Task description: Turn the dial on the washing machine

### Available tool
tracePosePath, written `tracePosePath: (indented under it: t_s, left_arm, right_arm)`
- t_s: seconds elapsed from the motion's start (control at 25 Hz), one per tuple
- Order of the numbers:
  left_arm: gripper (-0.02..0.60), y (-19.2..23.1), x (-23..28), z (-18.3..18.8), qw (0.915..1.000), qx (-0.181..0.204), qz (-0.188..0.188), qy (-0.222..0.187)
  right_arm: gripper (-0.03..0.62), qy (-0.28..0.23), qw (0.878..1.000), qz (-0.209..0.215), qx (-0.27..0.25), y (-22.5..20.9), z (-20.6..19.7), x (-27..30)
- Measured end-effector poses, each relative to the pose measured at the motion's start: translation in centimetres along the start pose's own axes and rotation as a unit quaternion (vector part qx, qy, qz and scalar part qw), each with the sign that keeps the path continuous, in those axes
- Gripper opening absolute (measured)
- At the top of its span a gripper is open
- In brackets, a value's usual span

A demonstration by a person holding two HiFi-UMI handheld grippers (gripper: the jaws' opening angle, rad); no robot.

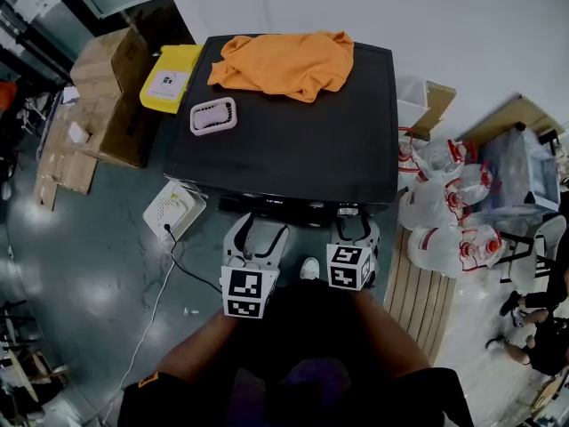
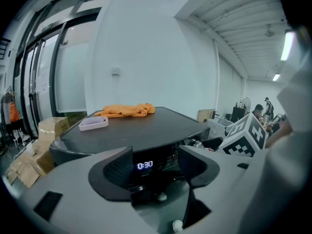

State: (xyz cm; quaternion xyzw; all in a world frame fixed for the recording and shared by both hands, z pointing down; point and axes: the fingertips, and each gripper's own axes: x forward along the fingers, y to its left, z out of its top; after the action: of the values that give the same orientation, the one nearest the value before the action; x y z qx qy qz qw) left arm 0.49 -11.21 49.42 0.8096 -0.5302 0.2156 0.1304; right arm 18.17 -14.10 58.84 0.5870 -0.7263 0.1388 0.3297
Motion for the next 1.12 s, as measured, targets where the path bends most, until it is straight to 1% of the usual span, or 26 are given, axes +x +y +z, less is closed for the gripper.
tracePosePath:
  t_s: [0.08, 0.16, 0.2, 0.28, 0.36, 0.48, 0.56, 0.6, 0.64, 0.72, 0.84, 0.92, 1.0, 1.12]
  left_arm:
    - [0.296, 0.04, 0.01, 0.01, 1.0, 0.0, 0.0, 0.0]
    - [0.296, 0.0, 0.08, 0.04, 1.0, 0.001, -0.001, 0.0]
    - [0.296, -0.04, 0.12, 0.04, 1.0, 0.001, -0.002, 0.0]
    - [0.296, -0.21, 0.22, 0.05, 1.0, 0.001, -0.003, -0.001]
    - [0.296, -0.42, 0.36, 0.15, 1.0, 0.0, -0.006, -0.002]
    - [0.296, -0.62, 0.57, 0.31, 1.0, -0.002, -0.009, -0.002]
    - [0.296, -0.76, 0.72, 0.32, 0.9999, -0.004, -0.011, -0.001]
    - [0.296, -0.84, 0.78, 0.33, 0.9999, -0.004, -0.012, -0.001]
    - [0.296, -0.91, 0.84, 0.38, 0.9999, -0.004, -0.013, -0.001]
    - [0.296, -0.94, 0.9, 0.46, 0.9999, -0.002, -0.013, -0.002]
    - [0.296, -0.85, 0.88, 0.44, 1.0, 0.001, -0.009, -0.002]
    - [0.296, -0.74, 0.84, 0.42, 1.0, 0.001, -0.007, -0.002]
    - [0.296, -0.62, 0.77, 0.41, 1.0, 0.001, -0.005, -0.002]
    - [0.296, -0.47, 0.69, 0.31, 1.0, 0.0, -0.003, -0.002]
  right_arm:
    - [0.281, 0.002, 1.0, 0.005, 0.008, 0.08, -0.01, 0.01]
    - [0.278, 0.001, 0.999, 0.017, 0.028, 0.02, -0.12, 0.0]
    - [0.276, 0.0, 0.999, 0.026, 0.046, -0.01, -0.24, 0.03]
    - [0.276, -0.004, 0.994, 0.052, 0.1, -0.14, -0.55, 0.16]
    - [0.276, -0.013, 0.982, 0.088, 0.164, -0.33, -0.76, 0.22]
    - [0.276, -0.023, 0.959, 0.141, 0.247, -0.49, -0.75, 0.21]
    - [0.278, -0.026, 0.948, 0.16, 0.275, -0.51, -0.71, 0.24]
    - [0.278, -0.027, 0.946, 0.164, 0.279, -0.53, -0.7, 0.25]
    - [0.279, -0.026, 0.946, 0.164, 0.278, -0.55, -0.7, 0.27]
    - [0.282, -0.021, 0.954, 0.151, 0.258, -0.6, -0.7, 0.33]
    - [0.294, -0.013, 0.975, 0.106, 0.192, -0.67, -0.67, 0.38]
    - [0.302, -0.008, 0.987, 0.073, 0.142, -0.64, -0.6, 0.33]
    - [0.302, -0.004, 0.993, 0.048, 0.104, -0.44, -0.59, 0.23]
    - [0.302, 0.004, 0.997, 0.032, 0.075, -0.01, -0.51, 0.21]
